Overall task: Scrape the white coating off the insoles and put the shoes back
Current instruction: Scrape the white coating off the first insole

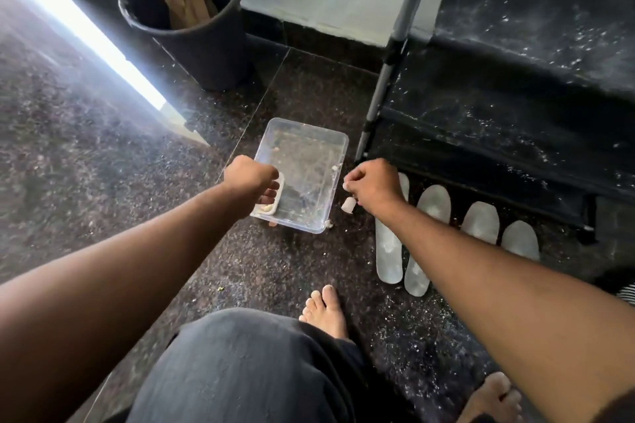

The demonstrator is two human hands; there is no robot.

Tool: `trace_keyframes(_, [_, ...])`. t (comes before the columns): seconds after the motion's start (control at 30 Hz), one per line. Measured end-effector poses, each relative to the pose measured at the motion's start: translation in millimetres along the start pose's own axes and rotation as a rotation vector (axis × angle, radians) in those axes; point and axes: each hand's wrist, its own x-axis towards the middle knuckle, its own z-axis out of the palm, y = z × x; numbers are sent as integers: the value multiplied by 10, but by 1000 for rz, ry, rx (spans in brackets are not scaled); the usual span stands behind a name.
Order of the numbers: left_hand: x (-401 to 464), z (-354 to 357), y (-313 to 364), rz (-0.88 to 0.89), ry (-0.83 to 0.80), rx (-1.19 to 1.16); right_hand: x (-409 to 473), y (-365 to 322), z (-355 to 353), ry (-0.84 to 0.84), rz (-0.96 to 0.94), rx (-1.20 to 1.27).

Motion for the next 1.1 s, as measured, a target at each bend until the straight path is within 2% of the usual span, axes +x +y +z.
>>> trace_keyframes(0.13, [176, -33, -264, -108, -54, -140, 36, -135, 345, -97, -117, -110])
trace_keyframes(0.33, [480, -66, -625, -105, 66, -205, 119, -296, 978, -289, -271, -294])
trace_keyframes(0.43, [572, -68, -804, -101, 85, -291, 172, -395, 1230, -300, -355, -393])
trace_keyframes(0.57, [661, -81, -936, -94, 113, -292, 243, -487, 1435, -289, -444, -490])
trace_keyframes(0.7, [749, -81, -995, -112, 129, -334, 292, -561, 1519, -361, -533, -577])
trace_keyframes(0.97, [930, 57, -1208, -143, 140, -345, 382, -673, 1638, -505, -490, -645])
trace_keyframes(1.1, [999, 115, -1297, -154, 165, -374, 412, -656, 1728, -525, -571, -779])
